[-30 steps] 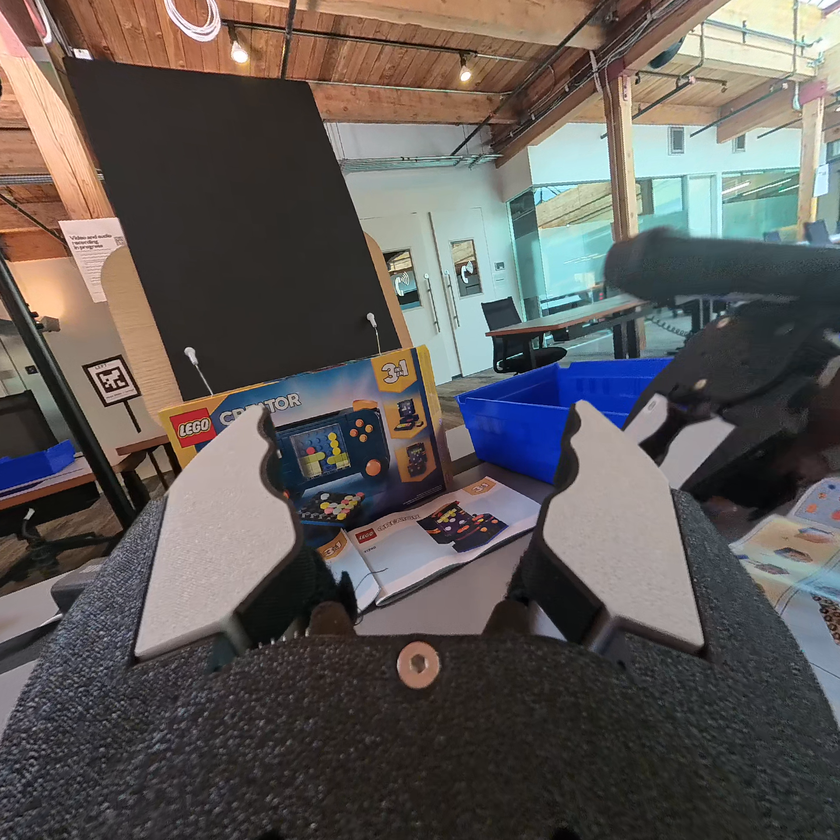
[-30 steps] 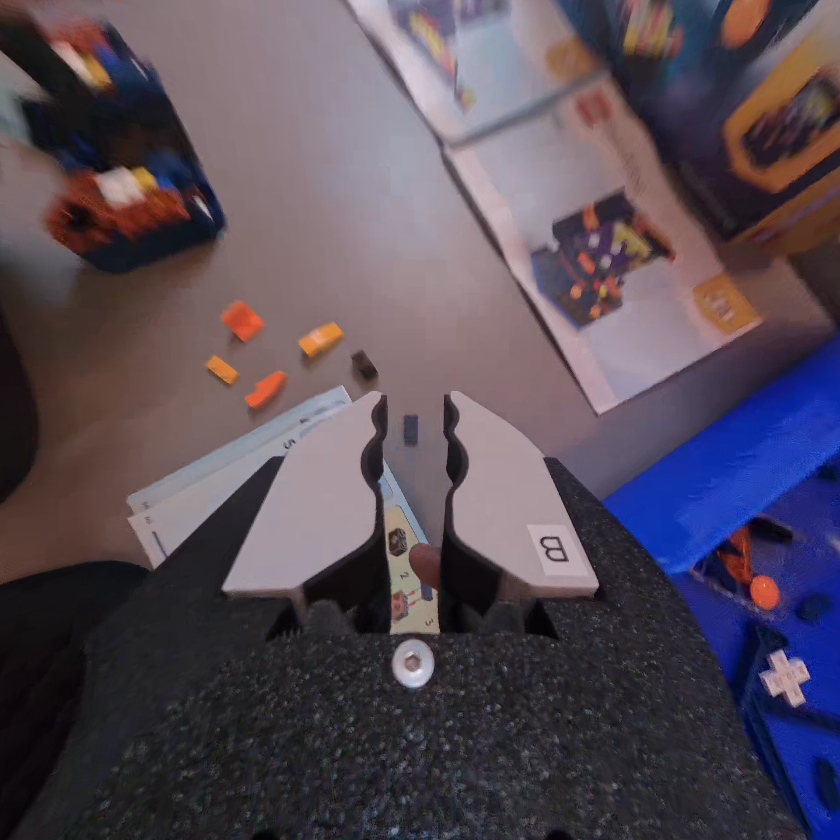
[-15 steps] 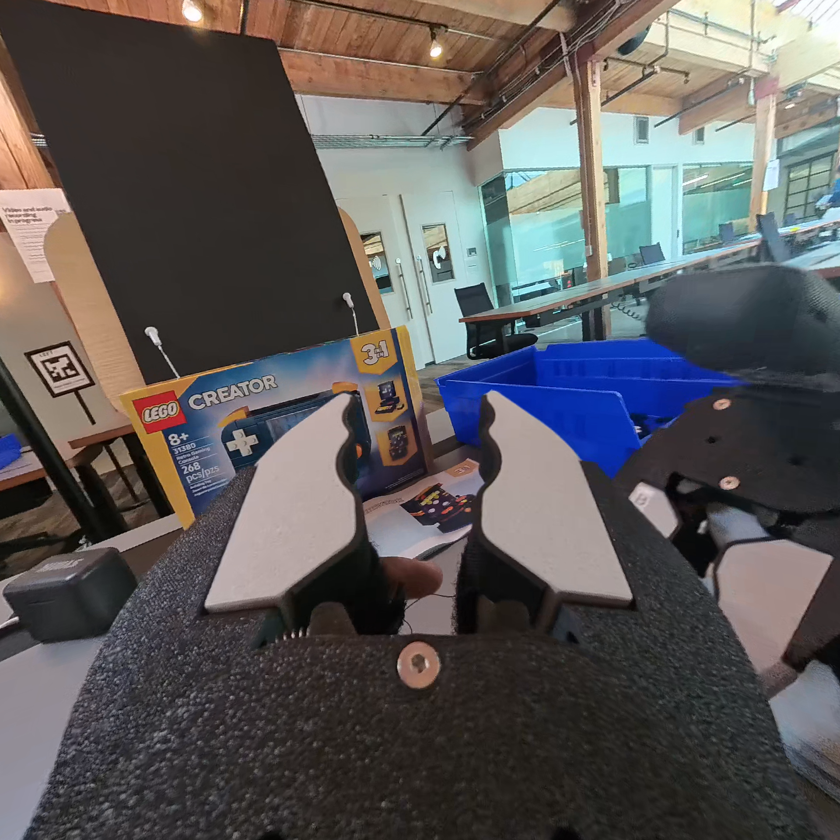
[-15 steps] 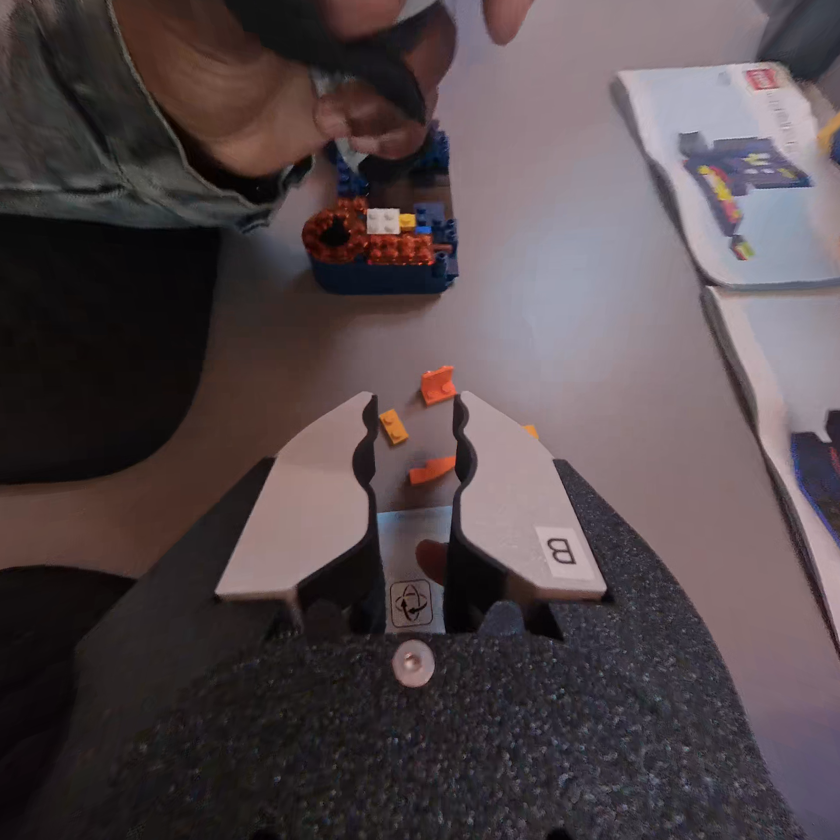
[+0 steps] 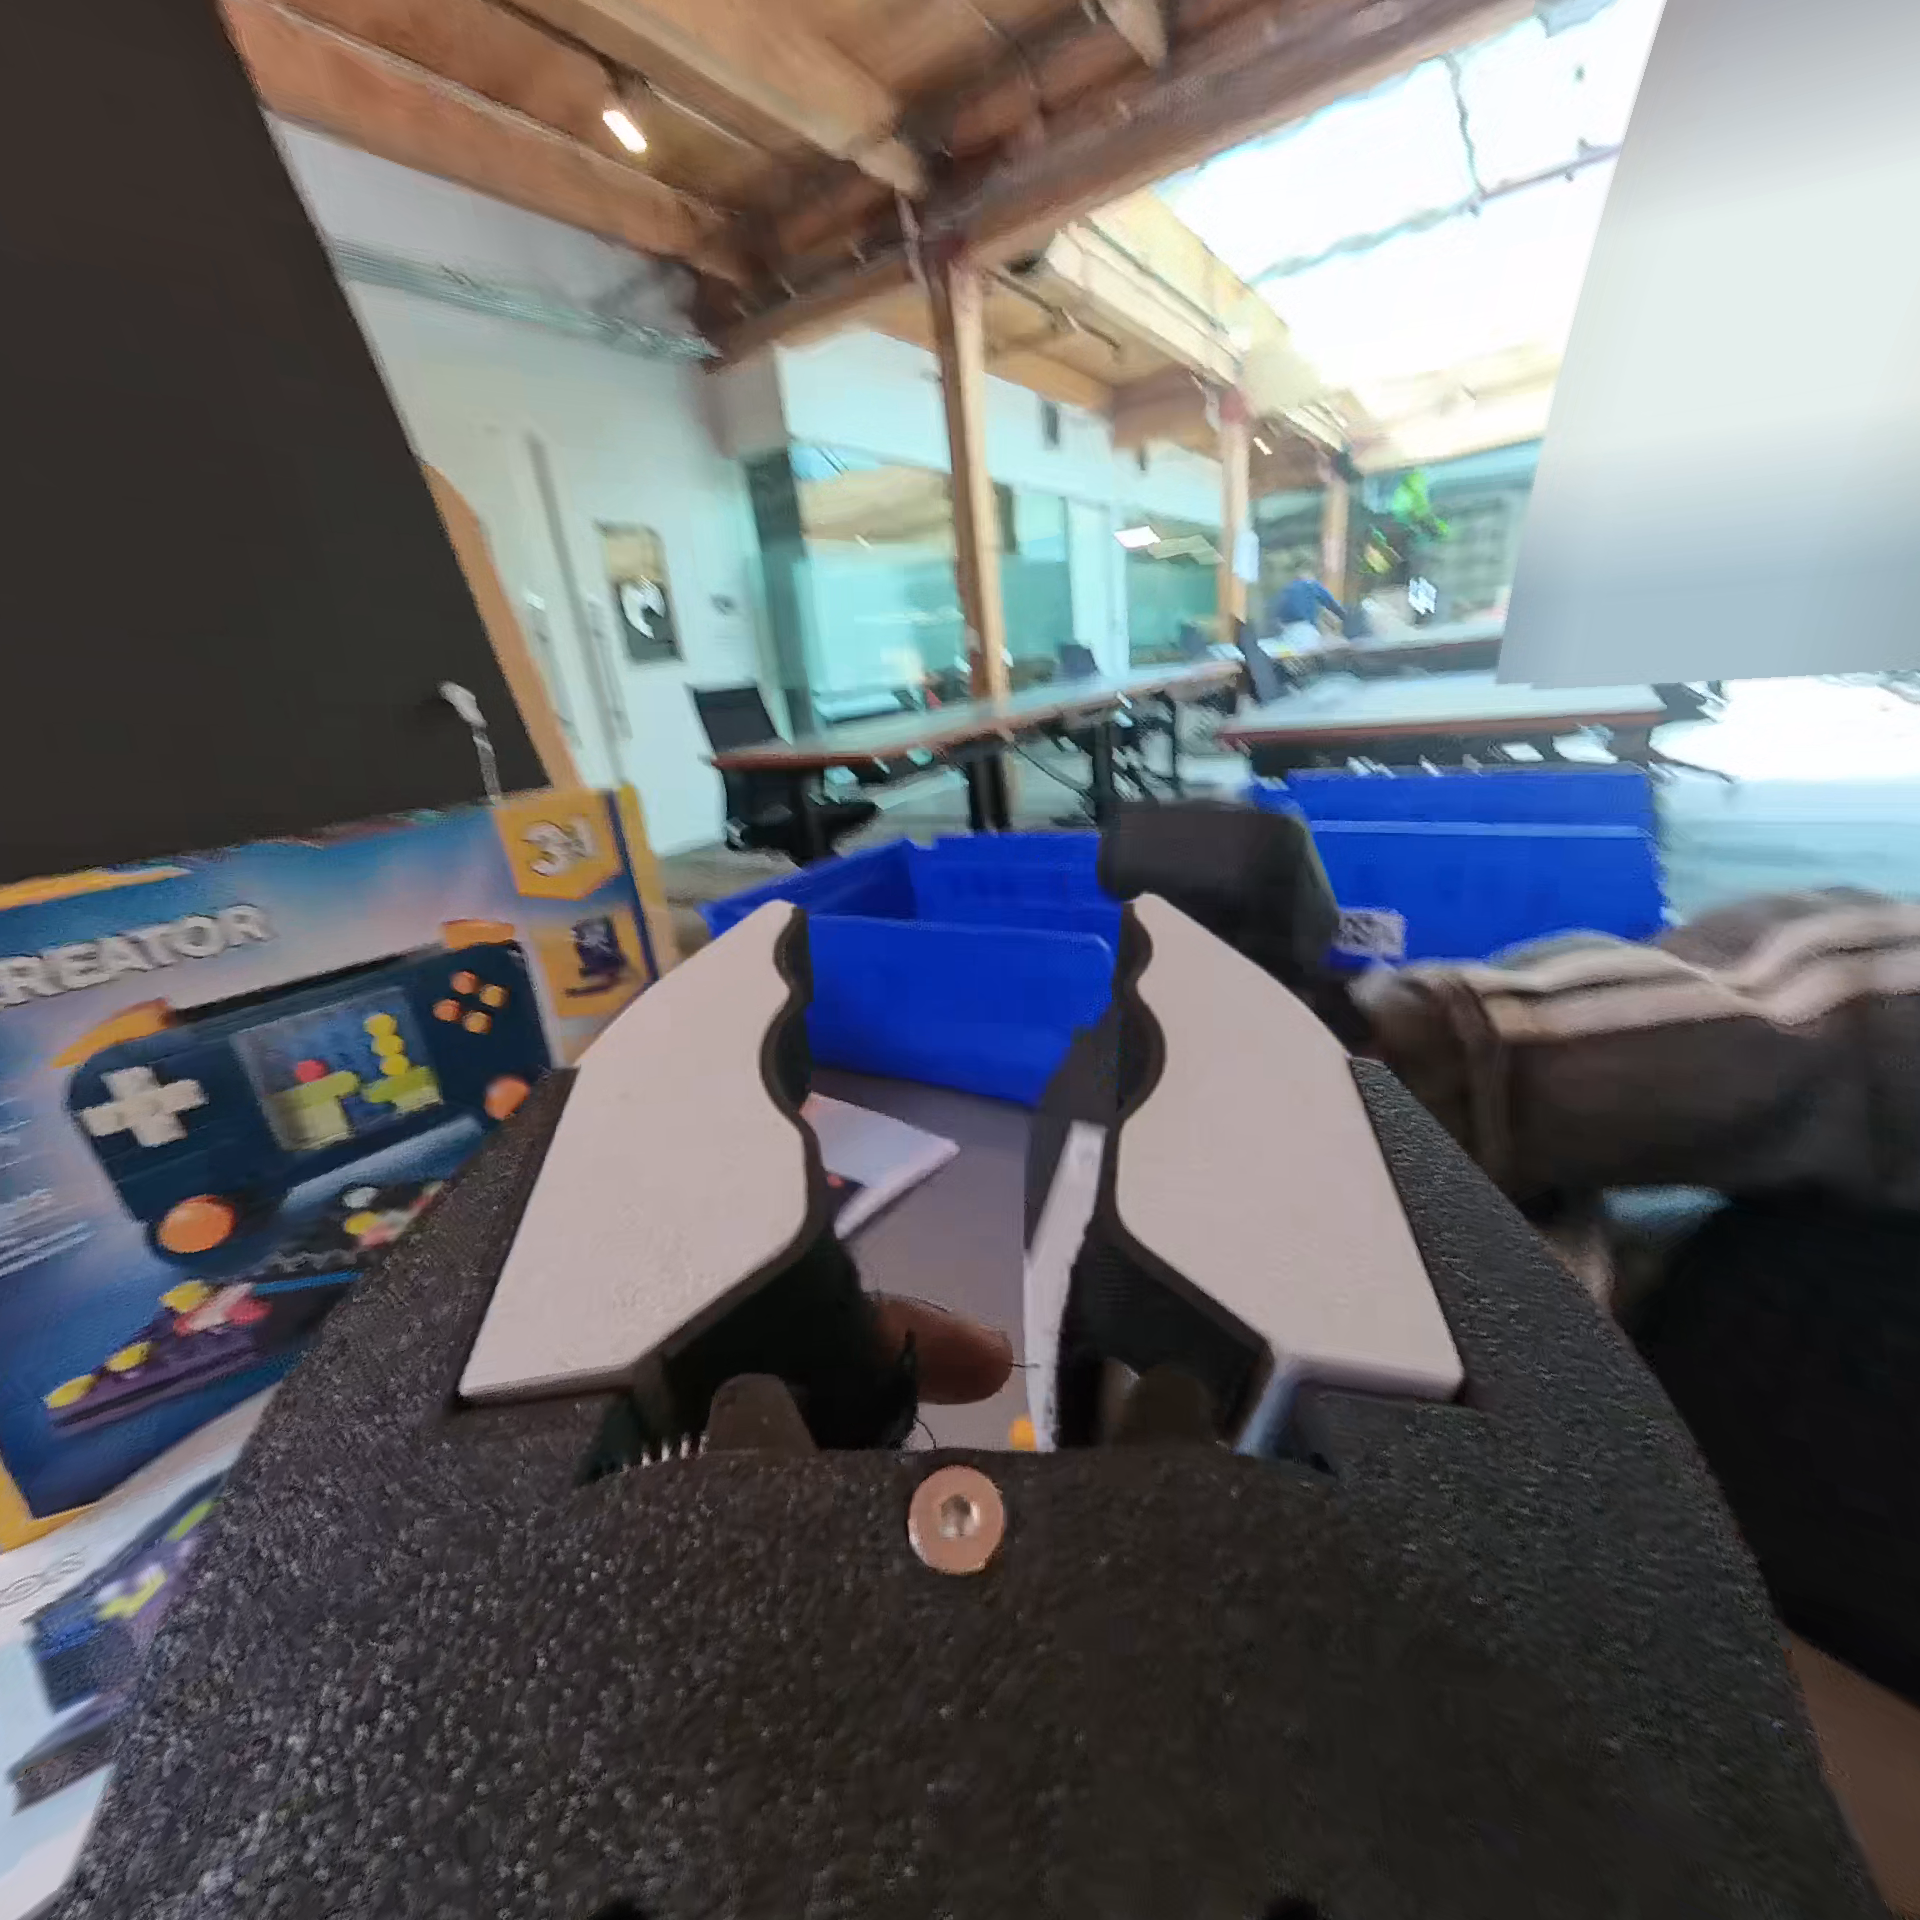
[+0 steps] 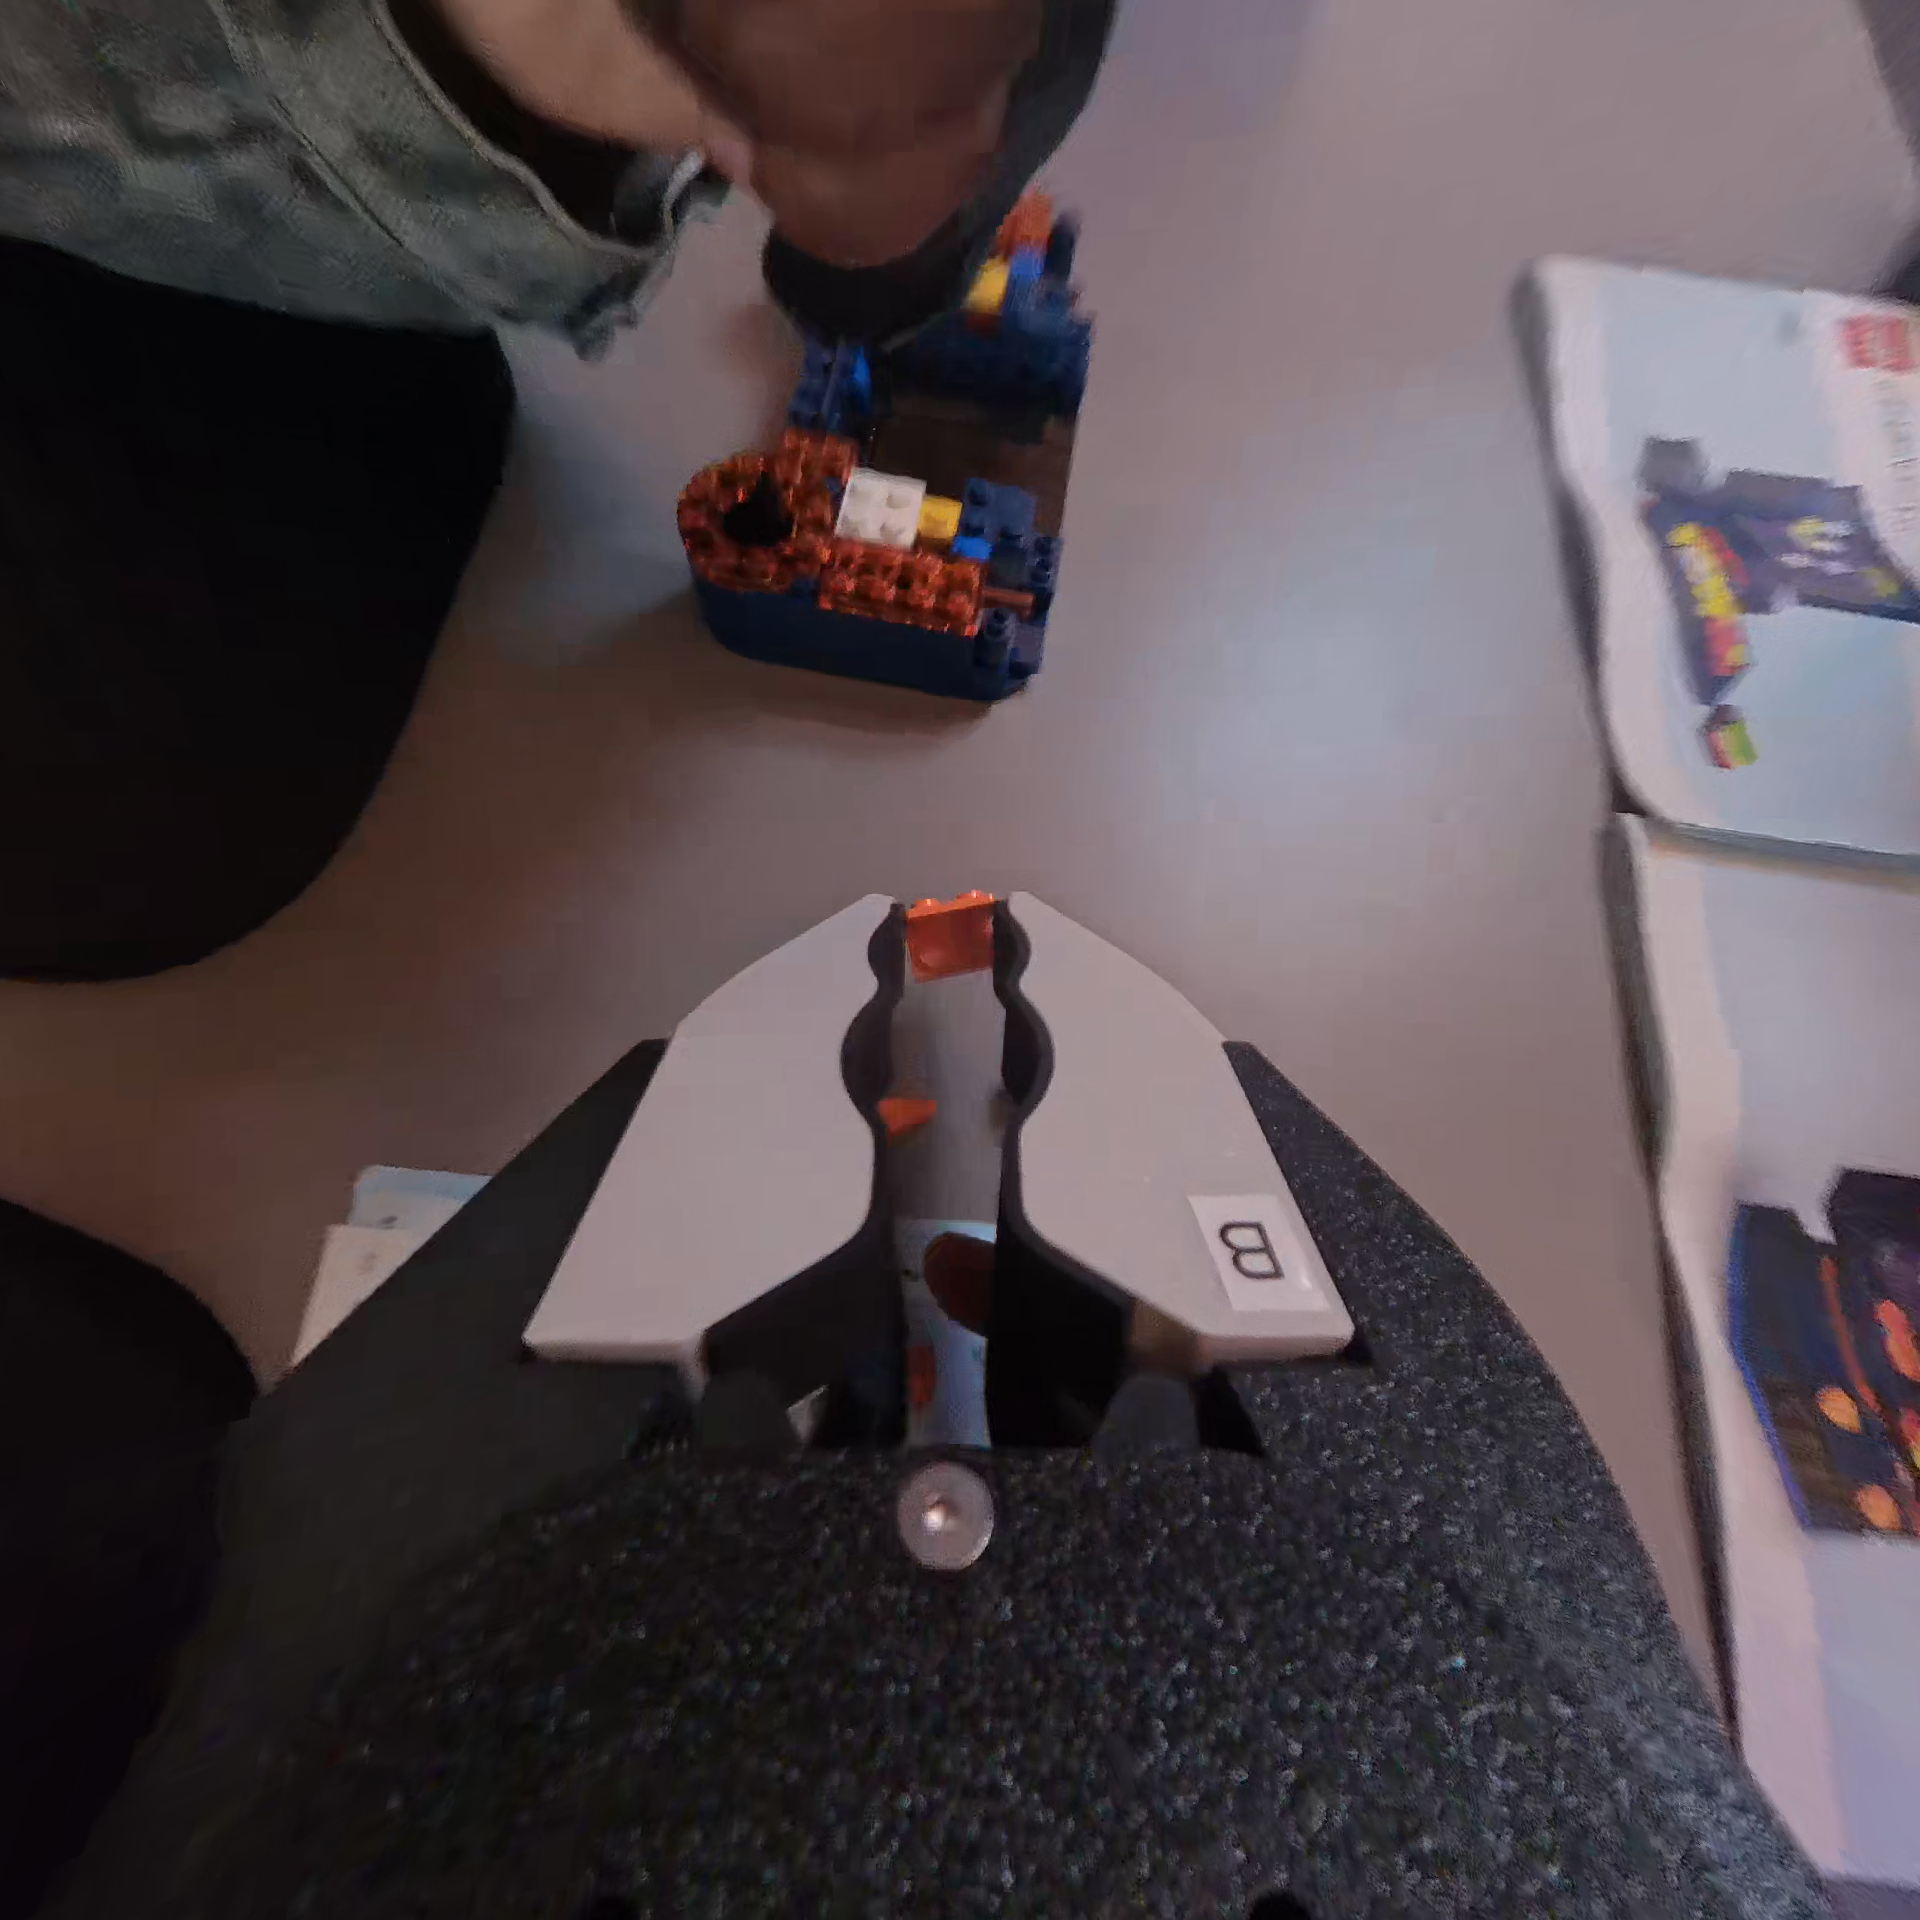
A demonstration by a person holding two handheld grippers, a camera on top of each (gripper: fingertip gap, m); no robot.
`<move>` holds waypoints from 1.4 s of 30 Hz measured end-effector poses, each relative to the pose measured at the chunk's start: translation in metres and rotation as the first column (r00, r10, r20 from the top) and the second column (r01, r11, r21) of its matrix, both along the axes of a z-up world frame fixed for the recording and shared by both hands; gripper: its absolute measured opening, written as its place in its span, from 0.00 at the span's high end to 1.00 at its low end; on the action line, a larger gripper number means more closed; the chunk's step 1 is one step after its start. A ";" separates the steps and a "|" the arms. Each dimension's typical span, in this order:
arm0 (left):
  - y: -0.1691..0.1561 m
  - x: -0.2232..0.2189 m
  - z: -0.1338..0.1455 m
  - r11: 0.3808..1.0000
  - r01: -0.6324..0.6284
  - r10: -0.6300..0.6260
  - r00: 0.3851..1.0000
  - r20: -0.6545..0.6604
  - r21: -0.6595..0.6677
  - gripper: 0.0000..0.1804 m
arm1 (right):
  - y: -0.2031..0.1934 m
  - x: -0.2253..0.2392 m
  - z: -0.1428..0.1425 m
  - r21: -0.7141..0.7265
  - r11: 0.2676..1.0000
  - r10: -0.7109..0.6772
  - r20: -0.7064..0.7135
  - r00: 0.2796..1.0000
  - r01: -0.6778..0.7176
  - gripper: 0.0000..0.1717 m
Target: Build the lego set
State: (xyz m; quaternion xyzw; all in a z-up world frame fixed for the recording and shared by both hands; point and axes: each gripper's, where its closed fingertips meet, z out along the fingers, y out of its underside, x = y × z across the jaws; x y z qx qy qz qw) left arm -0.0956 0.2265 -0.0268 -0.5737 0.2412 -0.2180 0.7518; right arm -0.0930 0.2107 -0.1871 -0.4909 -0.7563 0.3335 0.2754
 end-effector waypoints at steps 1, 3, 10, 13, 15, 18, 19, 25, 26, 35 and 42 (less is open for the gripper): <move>-0.002 0.003 -0.006 0.997 0.051 -0.053 0.998 -0.033 -0.058 0.67 | 0.003 0.005 0.016 -0.037 0.999 -0.026 -0.053 0.998 0.024 0.91; -0.009 0.014 -0.024 0.965 0.166 -0.190 0.976 -0.104 -0.203 0.64 | 0.010 0.020 0.057 -0.146 0.987 -0.091 -0.195 0.977 0.063 0.91; -0.016 0.063 -0.059 0.941 0.171 -0.259 0.920 -0.293 -0.293 0.77 | -0.005 0.059 0.136 -0.320 0.947 -0.145 -0.474 0.869 -0.017 0.91; -0.022 0.071 -0.054 0.935 0.214 -0.289 0.923 -0.256 -0.283 0.80 | -0.010 0.058 0.128 -0.301 0.953 -0.117 -0.430 0.895 -0.020 0.91; -0.024 0.071 -0.052 0.927 0.239 -0.308 0.925 -0.224 -0.289 0.82 | -0.015 0.057 0.125 -0.286 0.958 -0.094 -0.424 0.901 -0.035 0.91; -0.028 0.075 -0.052 0.906 0.289 -0.354 0.917 -0.183 -0.308 0.85 | -0.021 0.055 0.121 -0.279 0.959 -0.072 -0.405 0.912 -0.048 0.91; -0.029 0.076 -0.052 0.901 0.302 -0.367 0.913 -0.177 -0.312 0.87 | -0.022 0.054 0.119 -0.275 0.960 -0.069 -0.397 0.915 -0.046 0.91; -0.031 0.078 -0.056 0.895 0.314 -0.383 0.905 -0.187 -0.316 0.91 | -0.025 0.055 0.118 -0.270 0.961 -0.057 -0.385 0.921 -0.053 0.91; -0.031 0.078 -0.055 0.897 0.319 -0.384 0.906 -0.180 -0.306 0.91 | -0.026 0.055 0.119 -0.268 0.962 -0.059 -0.390 0.919 -0.052 0.91; -0.039 0.050 0.006 0.930 0.366 -0.367 0.925 0.102 0.034 0.91 | 0.046 0.112 0.178 -0.311 0.930 -0.362 -0.666 0.652 0.199 0.92; -0.046 0.035 0.019 0.913 0.382 -0.405 0.892 0.200 0.144 0.92 | 0.050 0.112 0.157 -0.271 0.934 -0.354 -0.629 0.692 0.231 1.00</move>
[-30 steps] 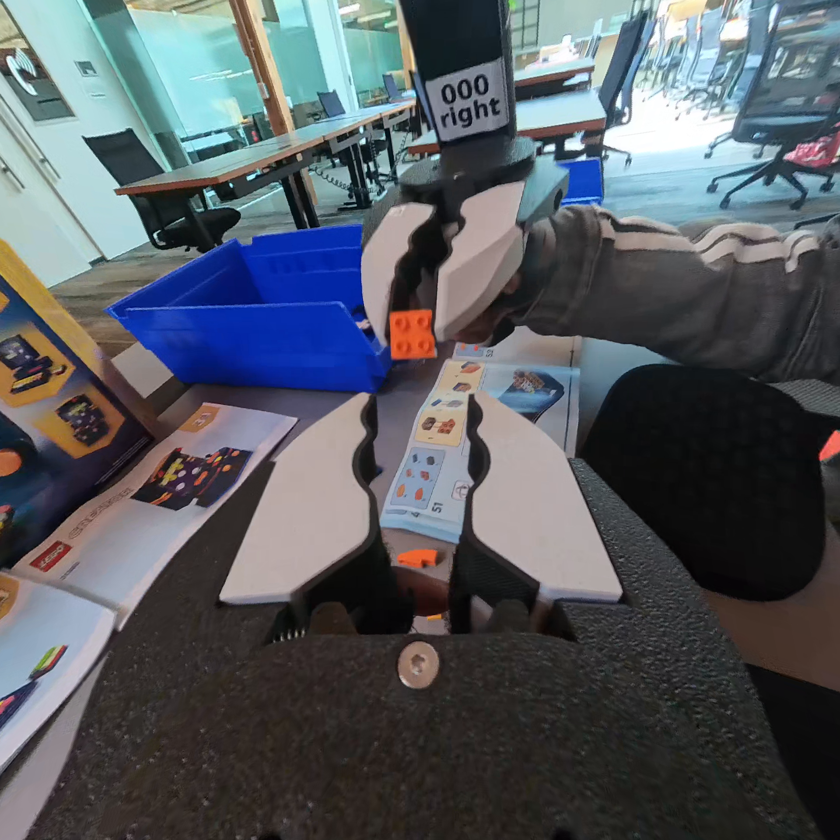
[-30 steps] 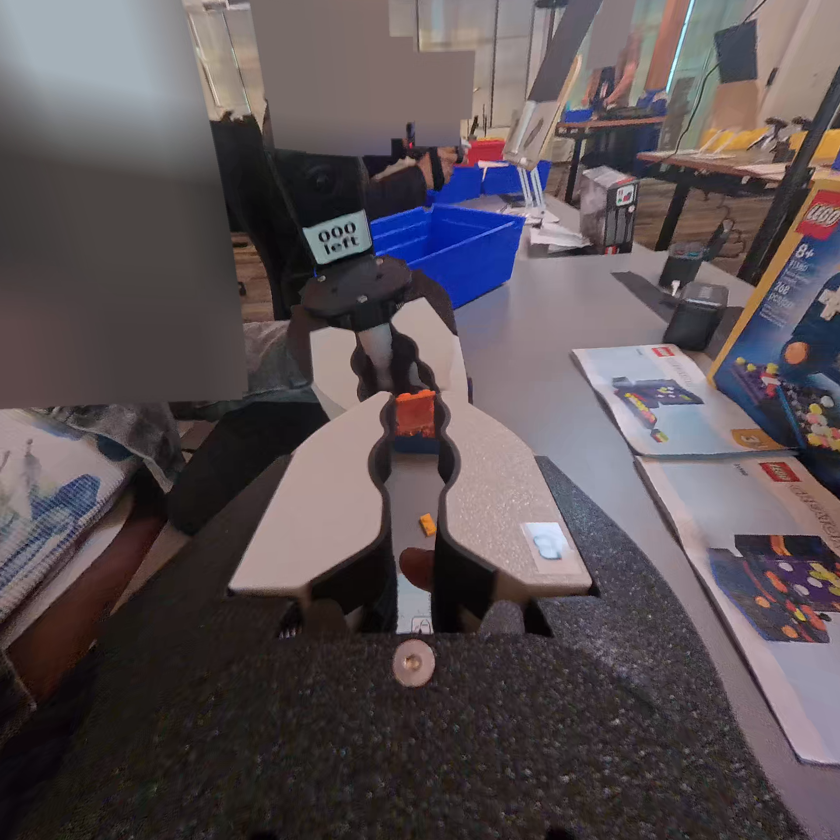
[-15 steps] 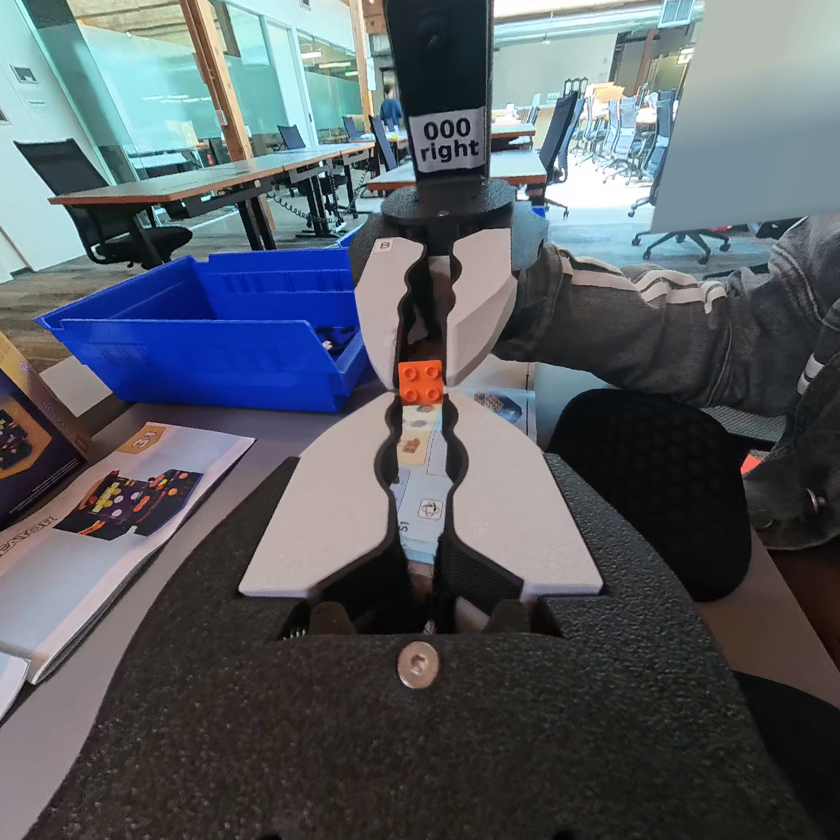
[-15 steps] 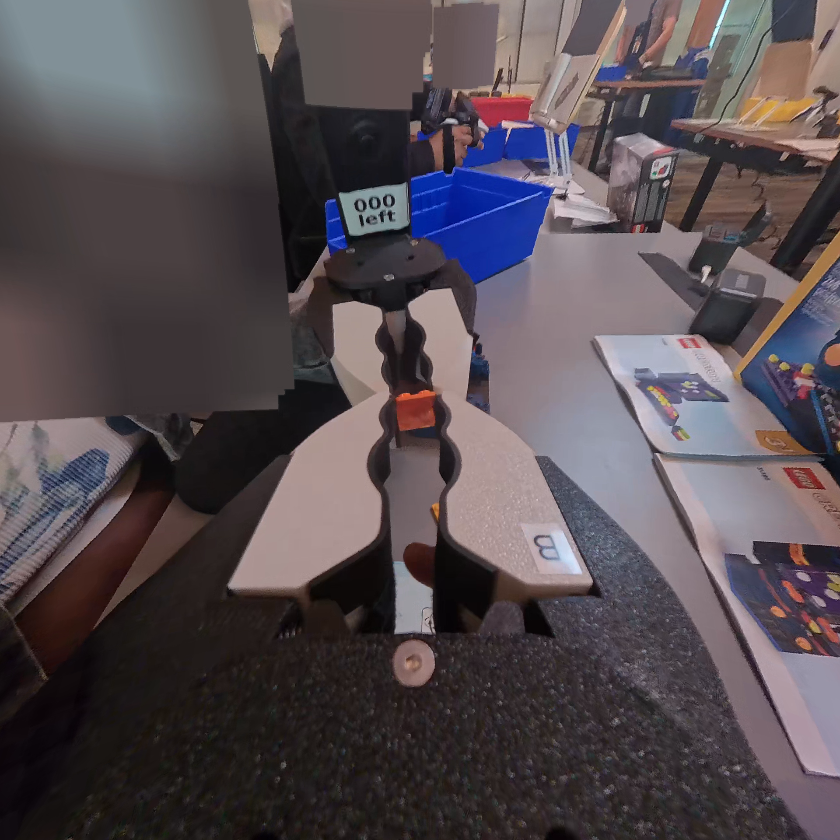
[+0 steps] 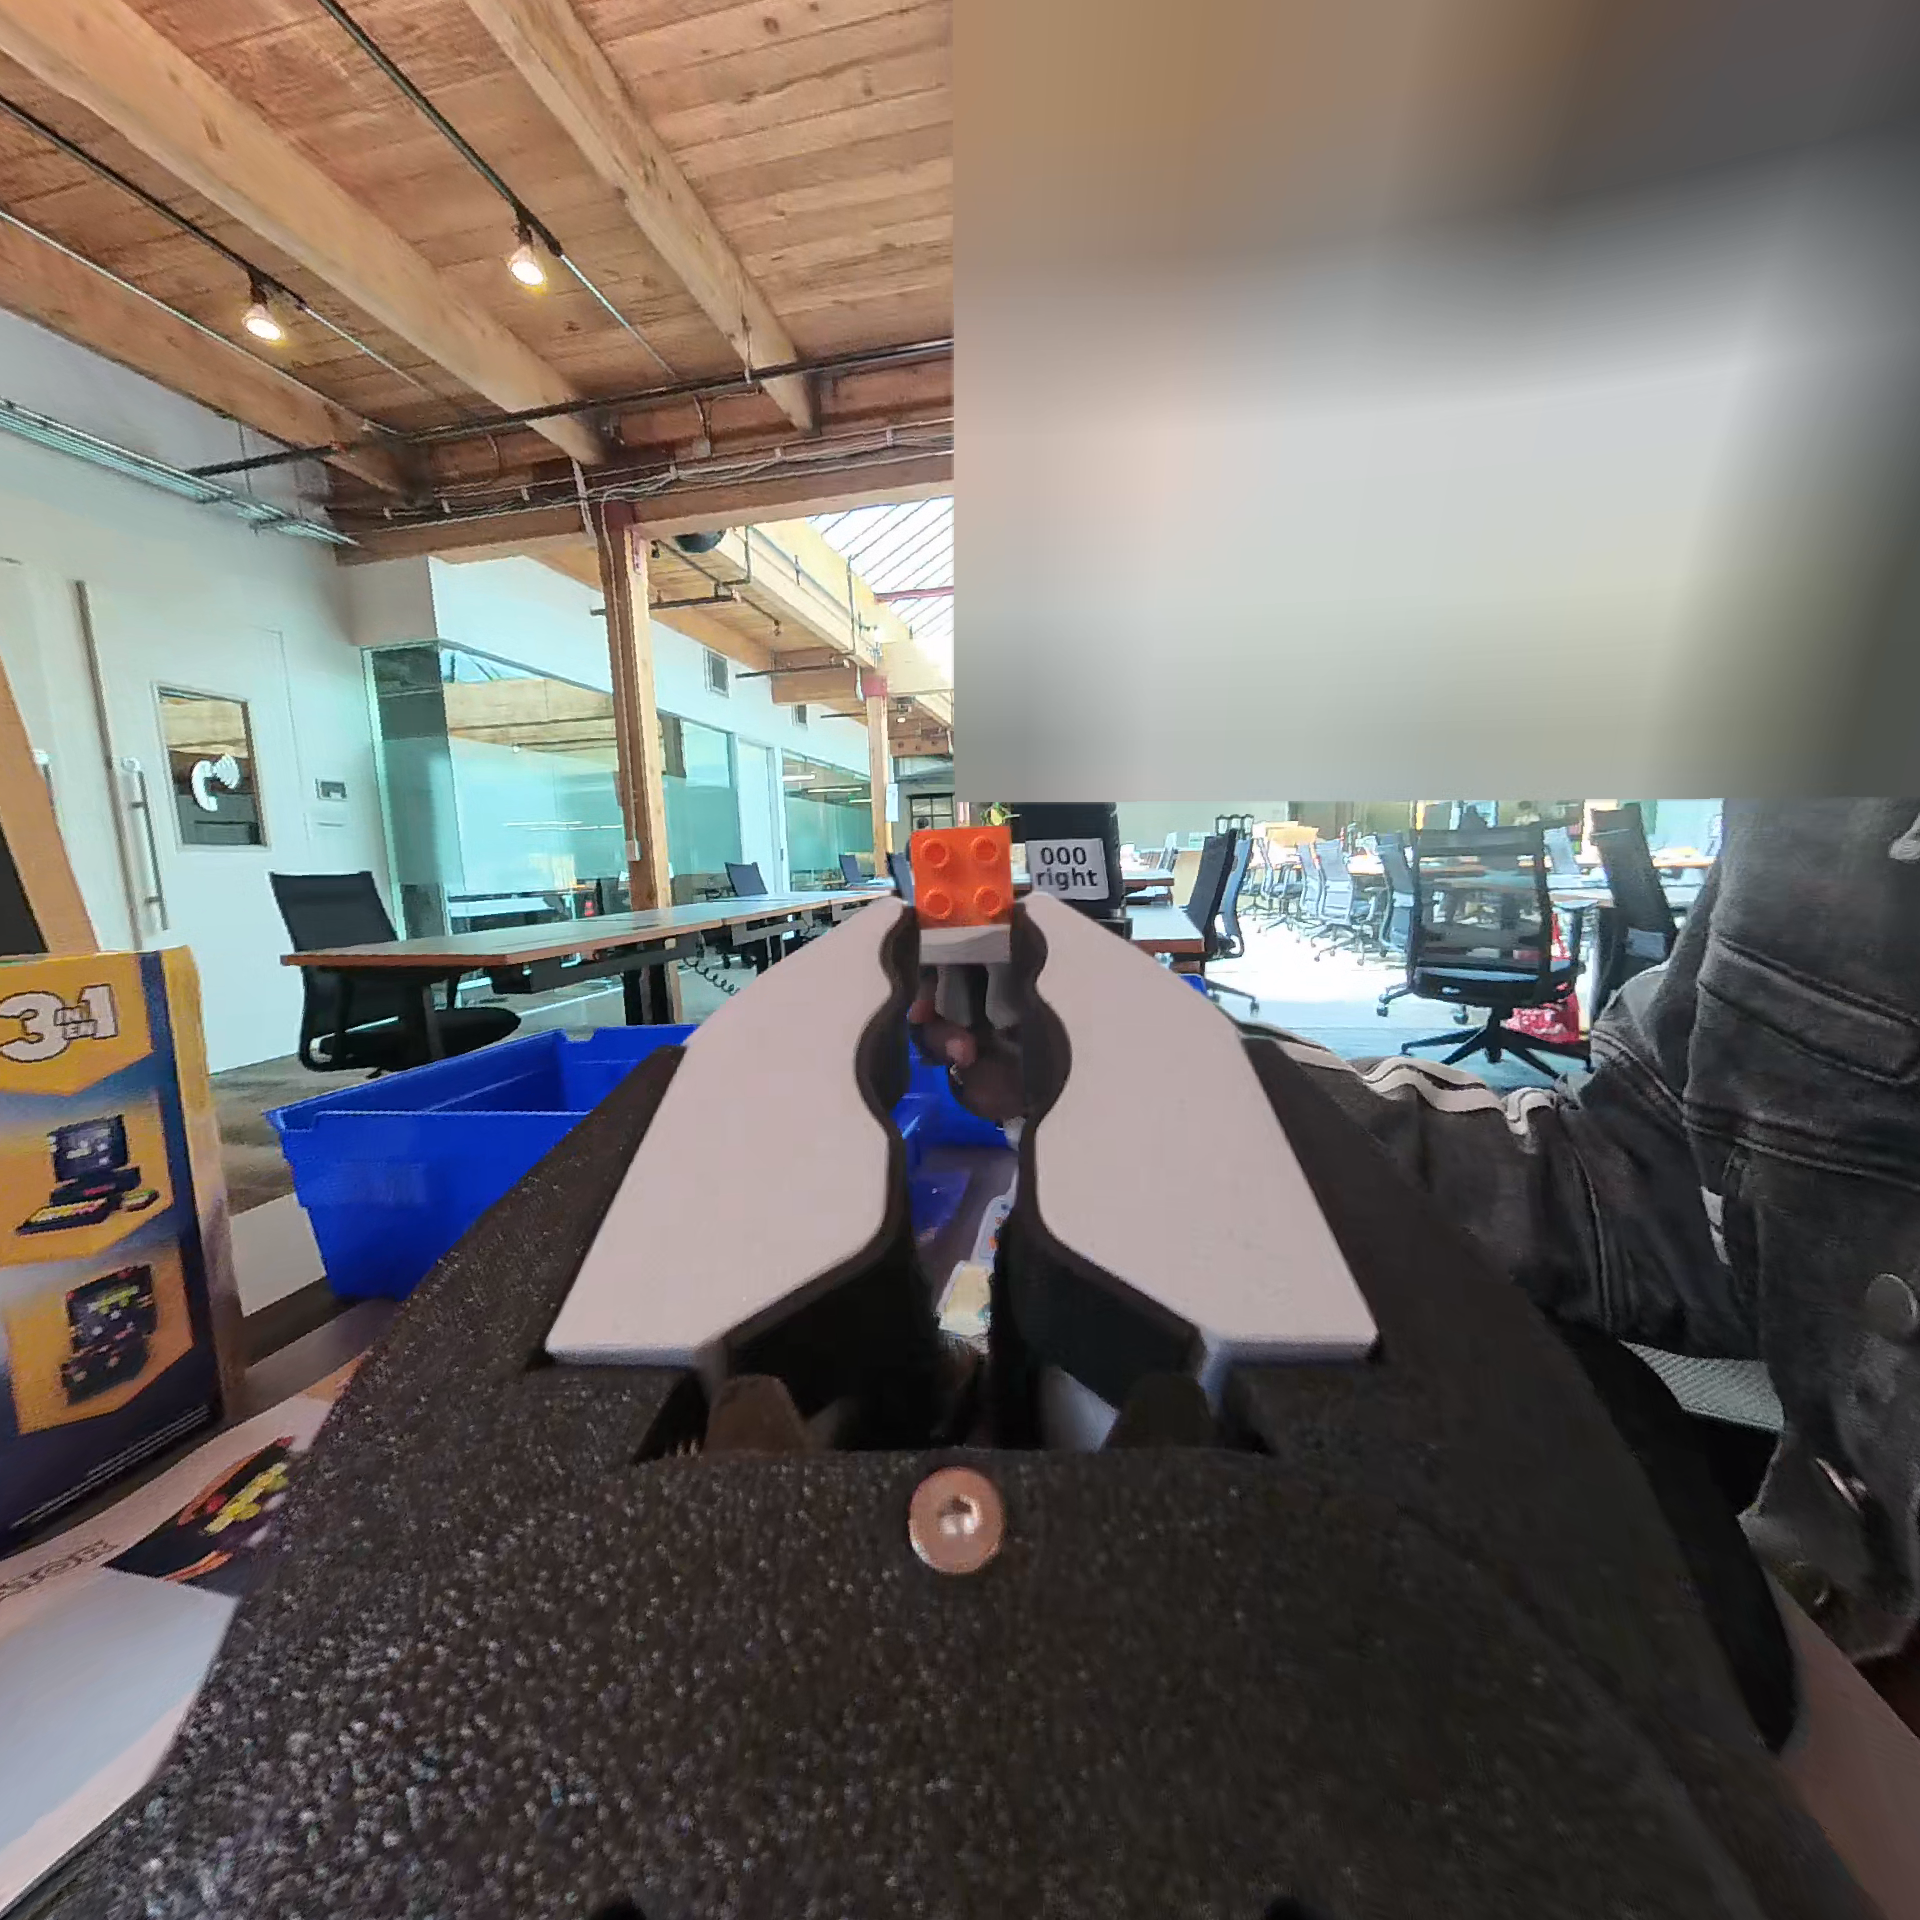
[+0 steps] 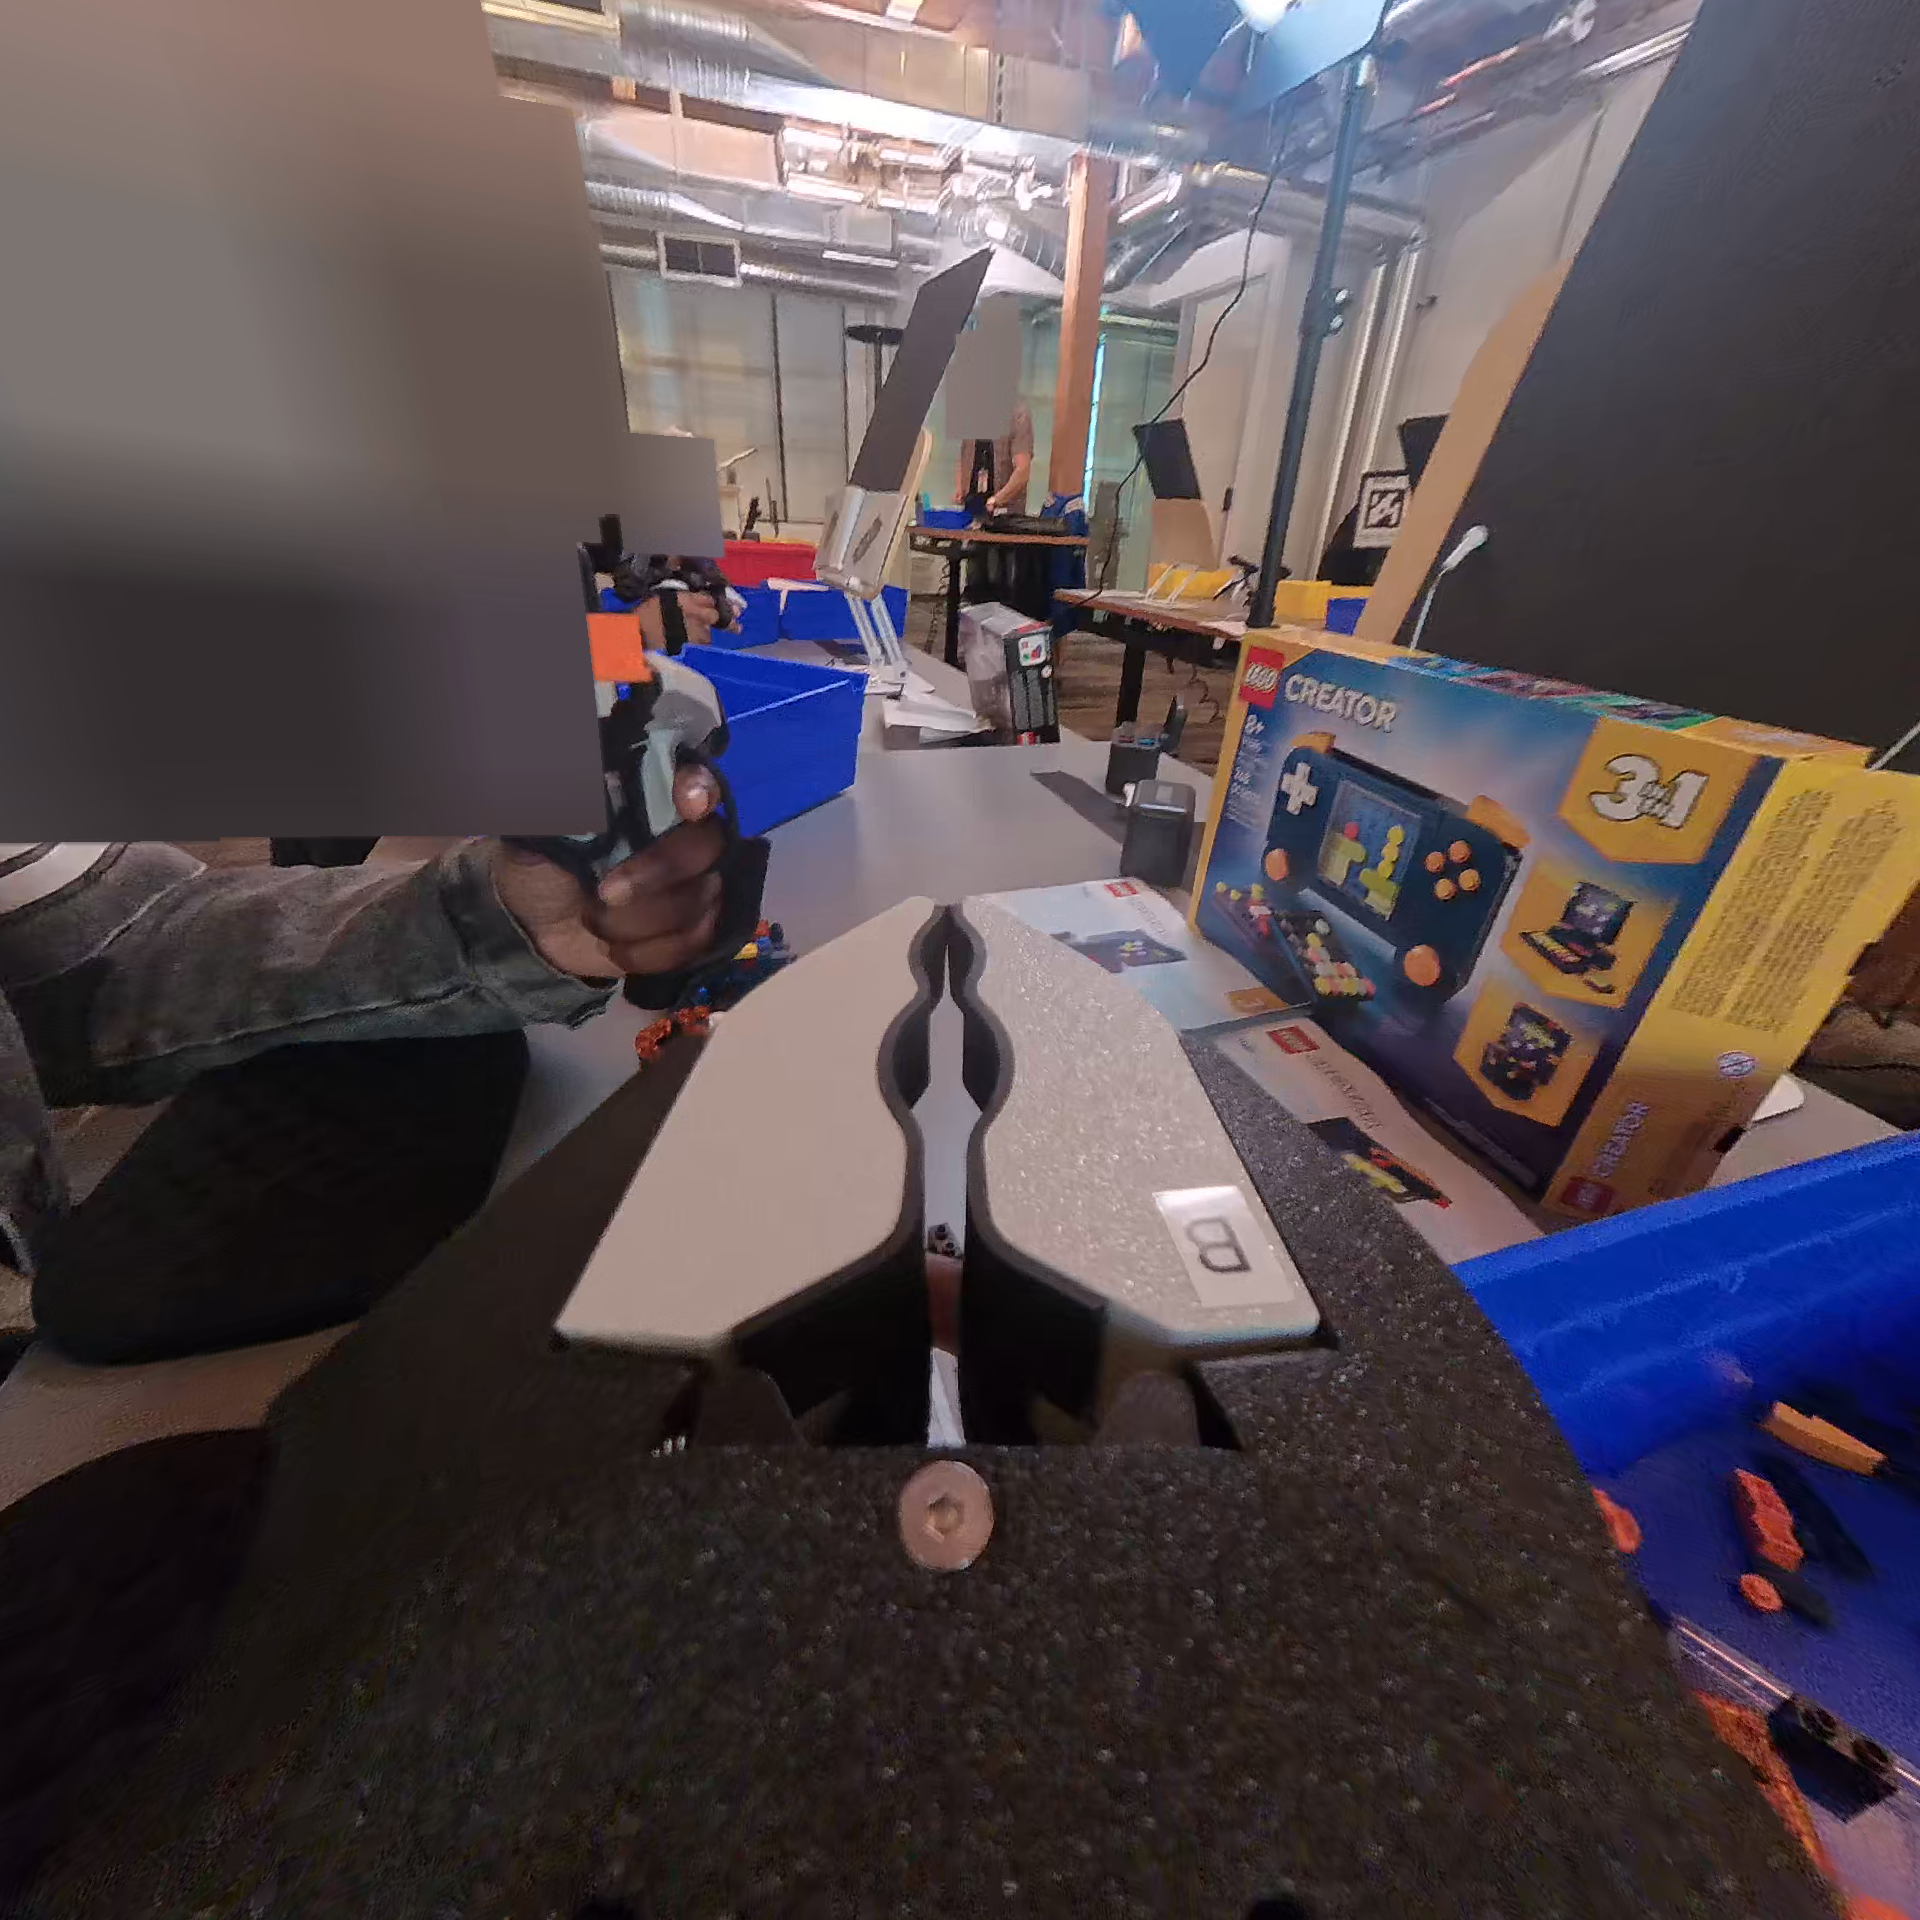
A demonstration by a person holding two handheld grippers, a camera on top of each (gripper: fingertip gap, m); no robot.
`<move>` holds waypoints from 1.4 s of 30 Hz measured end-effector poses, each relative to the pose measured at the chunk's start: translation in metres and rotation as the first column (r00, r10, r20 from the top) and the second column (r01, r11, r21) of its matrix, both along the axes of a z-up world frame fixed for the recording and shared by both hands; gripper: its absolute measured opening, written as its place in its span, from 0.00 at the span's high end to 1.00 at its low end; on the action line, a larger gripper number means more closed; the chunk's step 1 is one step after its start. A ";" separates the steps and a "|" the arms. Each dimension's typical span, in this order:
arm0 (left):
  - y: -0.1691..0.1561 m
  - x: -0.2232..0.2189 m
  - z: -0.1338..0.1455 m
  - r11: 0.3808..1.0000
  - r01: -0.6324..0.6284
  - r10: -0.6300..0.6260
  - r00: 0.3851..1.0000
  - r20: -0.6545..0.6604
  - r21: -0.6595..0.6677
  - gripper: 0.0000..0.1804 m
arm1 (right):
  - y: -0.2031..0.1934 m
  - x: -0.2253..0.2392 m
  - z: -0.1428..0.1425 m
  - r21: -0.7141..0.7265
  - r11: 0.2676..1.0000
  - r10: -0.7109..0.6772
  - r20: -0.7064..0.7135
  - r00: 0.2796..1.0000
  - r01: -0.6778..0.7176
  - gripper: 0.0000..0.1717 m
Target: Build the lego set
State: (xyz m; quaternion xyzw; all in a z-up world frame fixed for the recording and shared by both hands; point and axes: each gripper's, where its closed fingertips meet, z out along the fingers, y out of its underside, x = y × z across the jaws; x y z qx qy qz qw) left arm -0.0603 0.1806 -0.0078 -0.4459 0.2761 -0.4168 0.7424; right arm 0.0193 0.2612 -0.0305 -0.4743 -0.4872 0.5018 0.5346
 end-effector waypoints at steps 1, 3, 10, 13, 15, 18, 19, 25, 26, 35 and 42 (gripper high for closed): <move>-0.001 0.000 0.000 1.000 0.013 -0.013 1.000 0.007 0.000 0.91 | -0.002 -0.002 -0.003 0.003 1.000 0.009 0.016 1.000 -0.009 1.00; 0.000 -0.001 0.001 1.000 0.014 -0.014 1.000 0.017 0.000 0.91 | -0.003 -0.005 -0.007 0.010 1.000 0.010 0.039 0.999 -0.010 0.99; -0.001 0.001 -0.004 1.000 0.024 -0.024 0.999 -0.021 0.008 0.91 | 0.000 -0.008 -0.021 -0.045 0.999 0.012 0.118 0.993 -0.007 1.00; -0.003 -0.004 -0.001 0.999 0.044 -0.044 0.999 0.007 0.009 0.91 | 0.000 -0.010 -0.030 -0.051 0.998 0.029 0.169 0.985 -0.020 1.00; -0.004 -0.007 0.001 0.999 0.050 -0.050 0.998 0.024 0.011 0.91 | -0.009 -0.013 -0.043 -0.047 0.996 0.082 0.236 0.968 -0.072 0.99; -0.004 -0.006 -0.001 0.999 0.053 -0.053 0.999 0.007 0.006 0.91 | -0.022 -0.023 -0.078 -0.030 0.992 0.122 0.430 0.894 -0.121 0.95; -0.004 -0.005 -0.001 0.998 0.055 -0.055 0.998 0.001 0.007 0.91 | -0.021 -0.027 -0.092 -0.005 0.994 0.094 0.499 0.861 -0.106 0.93; -0.007 -0.006 0.000 0.998 0.054 -0.053 0.998 -0.030 0.033 0.92 | -0.016 -0.056 -0.157 0.027 1.000 -0.026 0.717 0.696 0.010 0.89; -0.007 -0.007 0.001 0.998 0.053 -0.052 0.998 -0.029 0.035 0.92 | -0.011 -0.057 -0.164 0.057 0.998 -0.053 0.745 0.665 0.016 0.89; -0.009 -0.001 -0.001 0.998 0.050 -0.047 0.997 -0.069 0.045 0.92 | 0.009 -0.075 -0.179 0.052 0.996 -0.086 0.741 0.666 0.071 0.95; -0.005 -0.002 -0.005 0.999 0.013 -0.009 0.995 -0.095 0.045 0.91 | 0.005 -0.033 -0.130 0.046 0.973 -0.190 0.722 0.666 0.228 0.95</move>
